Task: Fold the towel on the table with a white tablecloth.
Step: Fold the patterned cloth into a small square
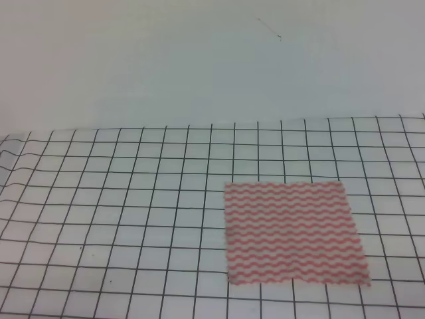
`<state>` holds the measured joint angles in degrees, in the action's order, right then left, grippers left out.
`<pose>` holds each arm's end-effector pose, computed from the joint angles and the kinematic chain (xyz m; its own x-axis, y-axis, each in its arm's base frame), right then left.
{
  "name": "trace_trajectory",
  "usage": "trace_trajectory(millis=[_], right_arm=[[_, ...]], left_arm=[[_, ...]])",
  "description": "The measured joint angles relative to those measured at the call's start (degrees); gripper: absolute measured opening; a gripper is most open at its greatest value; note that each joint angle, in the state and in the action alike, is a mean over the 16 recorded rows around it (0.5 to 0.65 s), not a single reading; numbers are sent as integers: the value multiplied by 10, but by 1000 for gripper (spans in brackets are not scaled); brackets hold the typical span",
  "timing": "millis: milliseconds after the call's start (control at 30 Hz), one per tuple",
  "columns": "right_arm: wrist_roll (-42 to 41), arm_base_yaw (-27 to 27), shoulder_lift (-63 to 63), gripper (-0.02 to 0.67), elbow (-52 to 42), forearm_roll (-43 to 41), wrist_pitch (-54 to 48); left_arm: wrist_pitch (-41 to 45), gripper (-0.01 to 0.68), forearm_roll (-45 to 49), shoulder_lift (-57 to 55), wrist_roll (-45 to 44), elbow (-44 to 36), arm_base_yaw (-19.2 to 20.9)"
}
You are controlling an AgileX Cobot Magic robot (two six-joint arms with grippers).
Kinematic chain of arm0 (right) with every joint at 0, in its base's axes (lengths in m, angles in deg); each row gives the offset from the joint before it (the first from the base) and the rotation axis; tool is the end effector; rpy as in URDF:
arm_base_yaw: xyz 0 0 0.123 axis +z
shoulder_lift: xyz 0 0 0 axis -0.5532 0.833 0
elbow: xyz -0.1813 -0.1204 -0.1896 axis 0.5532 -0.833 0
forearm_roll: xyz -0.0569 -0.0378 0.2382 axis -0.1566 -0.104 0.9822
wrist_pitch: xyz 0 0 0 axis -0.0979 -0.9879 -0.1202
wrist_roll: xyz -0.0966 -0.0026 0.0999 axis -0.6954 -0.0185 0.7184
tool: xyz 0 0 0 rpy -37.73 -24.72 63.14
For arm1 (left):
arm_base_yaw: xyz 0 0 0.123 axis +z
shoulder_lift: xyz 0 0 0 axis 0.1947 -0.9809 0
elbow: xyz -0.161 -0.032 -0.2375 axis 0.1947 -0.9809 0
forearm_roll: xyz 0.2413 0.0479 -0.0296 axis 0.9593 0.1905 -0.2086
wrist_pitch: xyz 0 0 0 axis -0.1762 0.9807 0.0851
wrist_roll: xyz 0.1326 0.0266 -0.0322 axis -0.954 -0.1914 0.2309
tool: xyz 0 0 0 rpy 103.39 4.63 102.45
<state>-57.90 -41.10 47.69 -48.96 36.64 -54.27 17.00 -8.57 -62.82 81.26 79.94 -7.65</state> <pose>0.0910 -0.0145 0.1610 -0.2472 0.0705 -0.9664 0.1571 0.9871 0.0318 0.0929 0.0030 0.1728 -0.2240 -0.0915 -0.9703 -0.0609 0.9950 -0.0797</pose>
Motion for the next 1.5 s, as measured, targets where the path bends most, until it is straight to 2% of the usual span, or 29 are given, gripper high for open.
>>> trace_trajectory(millis=[633, 833, 933, 1333, 1500], right_arm=[[0, 0, 0, -1, 0, 0, 0], [14, 0, 0, -1, 0, 23, 17], [38, 0, 0, -1, 0, 60, 40], [144, 0, 0, -1, 0, 231, 141], [158, 0, 0, -1, 0, 274, 154]], left_arm=[[-1, -1, 28, 0, -39, 0, 0], [-9, -2, -3, 0, -35, 0, 0], [-31, -2, -67, 0, -17, 0, 0], [-162, -2, -453, 0, 47, 1, 0], [-175, -2, -530, 0, 47, 1, 0]])
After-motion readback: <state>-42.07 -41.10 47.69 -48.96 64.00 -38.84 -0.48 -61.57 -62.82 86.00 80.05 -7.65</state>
